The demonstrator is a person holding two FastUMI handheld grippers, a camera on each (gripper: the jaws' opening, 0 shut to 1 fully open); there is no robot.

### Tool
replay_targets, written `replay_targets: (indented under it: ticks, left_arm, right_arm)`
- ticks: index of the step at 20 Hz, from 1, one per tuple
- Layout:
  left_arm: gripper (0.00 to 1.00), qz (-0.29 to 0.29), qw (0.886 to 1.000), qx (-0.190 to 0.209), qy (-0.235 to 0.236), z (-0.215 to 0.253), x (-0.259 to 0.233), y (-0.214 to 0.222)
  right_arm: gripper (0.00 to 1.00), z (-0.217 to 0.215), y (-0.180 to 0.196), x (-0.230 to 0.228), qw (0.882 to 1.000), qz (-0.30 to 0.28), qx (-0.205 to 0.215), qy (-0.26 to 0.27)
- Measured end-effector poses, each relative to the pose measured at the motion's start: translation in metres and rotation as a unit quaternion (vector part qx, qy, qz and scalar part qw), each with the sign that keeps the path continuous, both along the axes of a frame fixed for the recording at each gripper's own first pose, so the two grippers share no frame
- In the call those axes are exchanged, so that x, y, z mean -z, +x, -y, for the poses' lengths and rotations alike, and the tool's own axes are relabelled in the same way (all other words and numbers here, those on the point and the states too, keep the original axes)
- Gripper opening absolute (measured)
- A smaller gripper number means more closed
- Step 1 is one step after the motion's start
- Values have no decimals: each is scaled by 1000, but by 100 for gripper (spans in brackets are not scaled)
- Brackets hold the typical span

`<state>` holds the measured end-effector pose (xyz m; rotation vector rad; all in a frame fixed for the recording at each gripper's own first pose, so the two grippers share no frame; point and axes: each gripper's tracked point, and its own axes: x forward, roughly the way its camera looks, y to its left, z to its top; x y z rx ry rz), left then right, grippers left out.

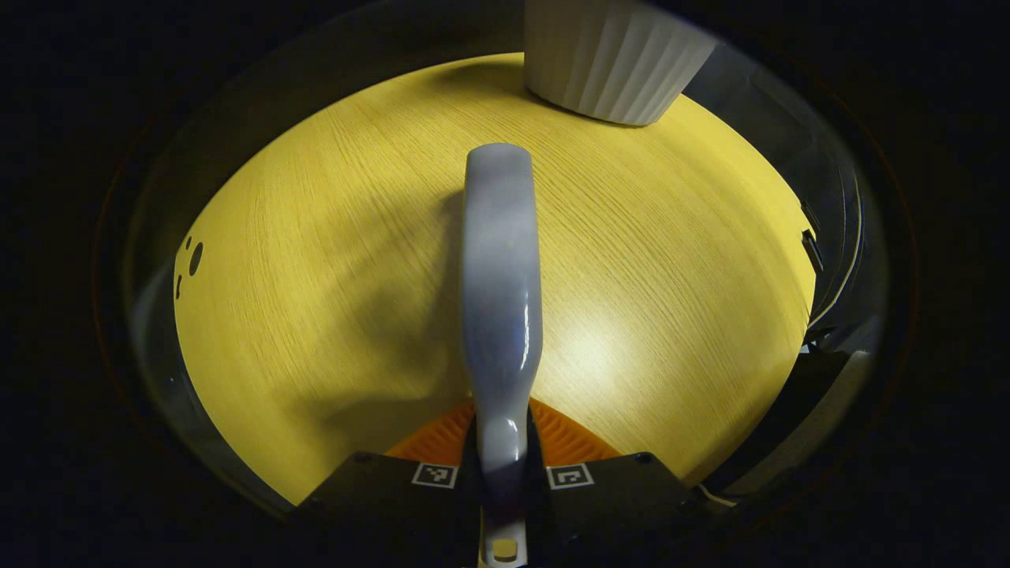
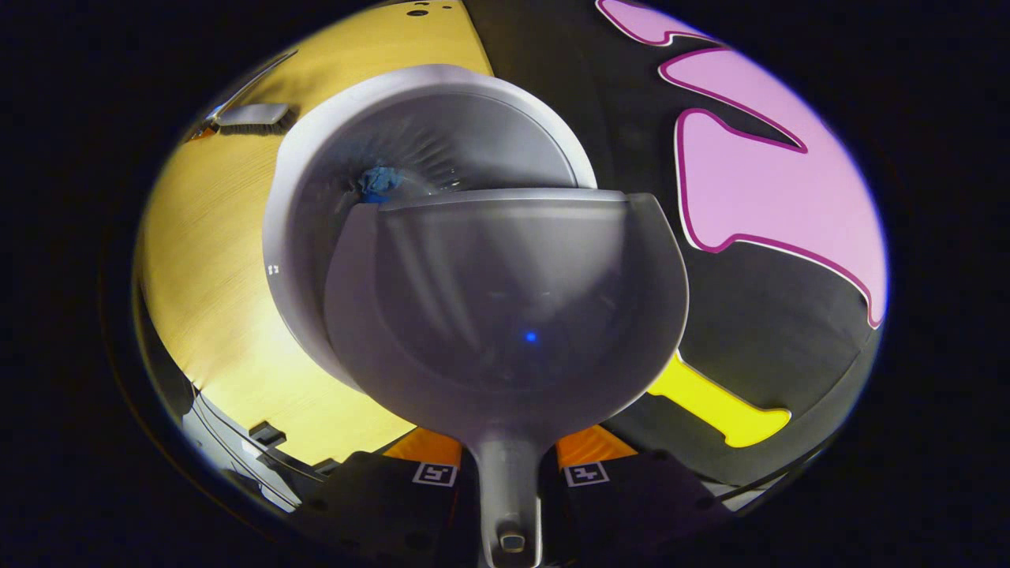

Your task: Pick up the small broom and dustpan from the desktop, sweep the trash into the dustpan with the broom, and then empty the trash into the garbage bin.

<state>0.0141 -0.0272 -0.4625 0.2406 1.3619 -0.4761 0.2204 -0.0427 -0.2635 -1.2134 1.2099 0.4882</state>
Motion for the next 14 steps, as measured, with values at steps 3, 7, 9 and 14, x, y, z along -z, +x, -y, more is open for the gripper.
replay_targets:
  ticks: [3,7,9,14]
  left_arm:
    - [27,0,1000,-4,0,1,-1,0]
    - [27,-2,1000,-6,-1,1,-1,-1]
    - [30,-3,1000,-6,0,0,-1,-1]
    - [27,-2,1000,-6,-3,1,-1,-1]
  right_arm:
    - [34,-3,-10,5,997,13,65,46]
    - [34,6,-18,9,973,26,188,129]
    - [34,11,-16,3,955,53,241,166]
    - [34,21,-18,-11,907,117,316,253]
